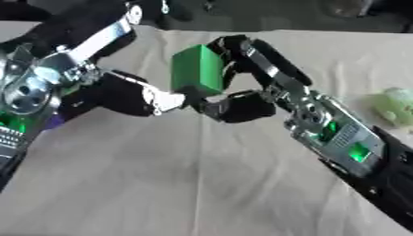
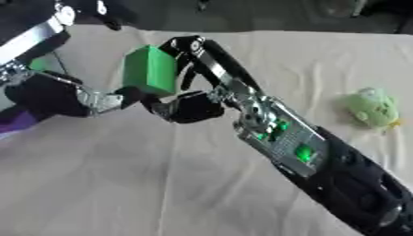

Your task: Pick up the objects with one hand, pass them to the other hand, and then place them into the box on the other side of the table.

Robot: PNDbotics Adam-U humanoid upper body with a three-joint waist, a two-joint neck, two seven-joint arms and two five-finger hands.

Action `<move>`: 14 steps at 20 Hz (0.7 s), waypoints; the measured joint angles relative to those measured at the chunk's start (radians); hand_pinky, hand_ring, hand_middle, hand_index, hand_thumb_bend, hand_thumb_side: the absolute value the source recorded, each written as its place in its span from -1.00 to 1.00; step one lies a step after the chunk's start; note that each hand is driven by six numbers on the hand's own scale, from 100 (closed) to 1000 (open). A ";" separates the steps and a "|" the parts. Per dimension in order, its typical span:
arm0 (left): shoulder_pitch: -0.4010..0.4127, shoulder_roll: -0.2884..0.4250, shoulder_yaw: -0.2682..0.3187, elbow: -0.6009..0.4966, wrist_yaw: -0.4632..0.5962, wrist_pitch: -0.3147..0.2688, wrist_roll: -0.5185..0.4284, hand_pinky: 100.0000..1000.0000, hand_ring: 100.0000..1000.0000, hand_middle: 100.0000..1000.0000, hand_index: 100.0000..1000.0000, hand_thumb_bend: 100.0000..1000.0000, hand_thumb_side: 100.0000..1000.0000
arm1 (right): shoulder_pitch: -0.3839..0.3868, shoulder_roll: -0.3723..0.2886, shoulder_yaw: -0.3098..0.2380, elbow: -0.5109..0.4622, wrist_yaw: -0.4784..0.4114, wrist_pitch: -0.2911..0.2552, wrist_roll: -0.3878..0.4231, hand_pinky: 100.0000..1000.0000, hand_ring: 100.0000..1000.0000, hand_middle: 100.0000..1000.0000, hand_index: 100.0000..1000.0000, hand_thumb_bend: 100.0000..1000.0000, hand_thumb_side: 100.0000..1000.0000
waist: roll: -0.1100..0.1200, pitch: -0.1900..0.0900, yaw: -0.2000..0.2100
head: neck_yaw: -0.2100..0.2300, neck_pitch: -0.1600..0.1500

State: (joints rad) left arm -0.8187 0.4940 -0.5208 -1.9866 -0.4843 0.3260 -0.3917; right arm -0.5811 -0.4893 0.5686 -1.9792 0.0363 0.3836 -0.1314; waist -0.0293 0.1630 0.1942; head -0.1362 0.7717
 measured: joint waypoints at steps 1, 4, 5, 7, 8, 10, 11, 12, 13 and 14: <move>0.000 -0.003 -0.001 0.000 0.000 0.002 -0.002 0.75 0.45 0.51 0.68 -0.13 -0.24 | 0.001 0.000 0.000 0.000 0.003 -0.005 0.001 -0.21 0.03 0.01 -0.02 -0.34 -1.00 | 0.000 0.000 0.000 | 0.000 0.000; 0.002 -0.005 -0.006 0.009 -0.001 0.003 -0.011 0.75 0.45 0.51 0.67 -0.13 -0.24 | 0.001 0.000 0.000 0.000 0.013 -0.018 0.005 -0.21 0.03 0.01 -0.02 -0.34 -1.00 | 0.000 0.000 -0.001 | 0.000 0.000; 0.002 -0.008 -0.007 0.013 -0.002 0.002 -0.015 0.75 0.45 0.51 0.67 -0.13 -0.24 | 0.001 0.000 0.000 0.000 0.017 -0.021 0.007 -0.21 0.03 0.01 -0.02 -0.34 -1.00 | 0.000 0.000 -0.001 | 0.000 0.000; 0.003 -0.013 -0.012 0.023 -0.006 0.000 -0.022 0.76 0.46 0.51 0.67 -0.13 -0.24 | 0.001 0.000 0.000 0.000 0.025 -0.028 0.011 -0.21 0.02 0.01 -0.02 -0.34 -1.00 | 0.000 0.000 -0.002 | 0.000 0.000; 0.005 -0.014 -0.014 0.029 -0.008 -0.003 -0.026 0.76 0.46 0.51 0.67 -0.14 -0.23 | 0.001 0.000 -0.001 0.000 0.030 -0.031 0.012 -0.21 0.02 0.01 -0.02 -0.34 -1.00 | 0.000 0.000 -0.002 | 0.001 0.000; 0.009 -0.021 -0.020 0.039 -0.011 -0.008 -0.037 0.76 0.46 0.51 0.68 -0.13 -0.24 | 0.001 0.000 -0.001 0.000 0.036 -0.036 0.013 -0.21 0.02 0.01 -0.02 -0.34 -1.00 | 0.000 0.000 -0.003 | 0.001 0.000; 0.009 -0.021 -0.023 0.043 -0.012 -0.010 -0.042 0.76 0.46 0.51 0.68 -0.14 -0.23 | 0.001 0.000 -0.001 0.000 0.039 -0.037 0.014 -0.21 0.02 0.01 -0.02 -0.34 -1.00 | 0.000 0.000 -0.003 | 0.001 0.000; 0.010 -0.022 -0.025 0.047 -0.014 -0.012 -0.047 0.76 0.46 0.51 0.68 -0.14 -0.24 | 0.001 0.000 -0.003 0.000 0.041 -0.039 0.015 -0.21 0.02 0.01 -0.02 -0.34 -1.00 | 0.000 0.000 -0.003 | 0.001 0.000; 0.010 -0.022 -0.026 0.051 -0.017 -0.014 -0.050 0.75 0.46 0.51 0.68 -0.15 -0.24 | 0.001 0.000 -0.003 0.000 0.043 -0.042 0.016 -0.22 0.02 0.01 -0.02 -0.34 -1.00 | 0.000 0.000 -0.003 | 0.001 0.000; 0.010 -0.025 -0.026 0.055 -0.020 -0.015 -0.052 0.75 0.46 0.51 0.68 -0.15 -0.26 | 0.001 0.000 -0.003 0.000 0.046 -0.043 0.016 -0.22 0.02 0.01 -0.02 -0.34 -1.00 | 0.000 0.000 -0.003 | 0.001 0.000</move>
State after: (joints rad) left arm -0.8090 0.4693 -0.5471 -1.9314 -0.5039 0.3113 -0.4436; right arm -0.5800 -0.4895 0.5655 -1.9792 0.0824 0.3402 -0.1156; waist -0.0296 0.1630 0.1915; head -0.1353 0.7717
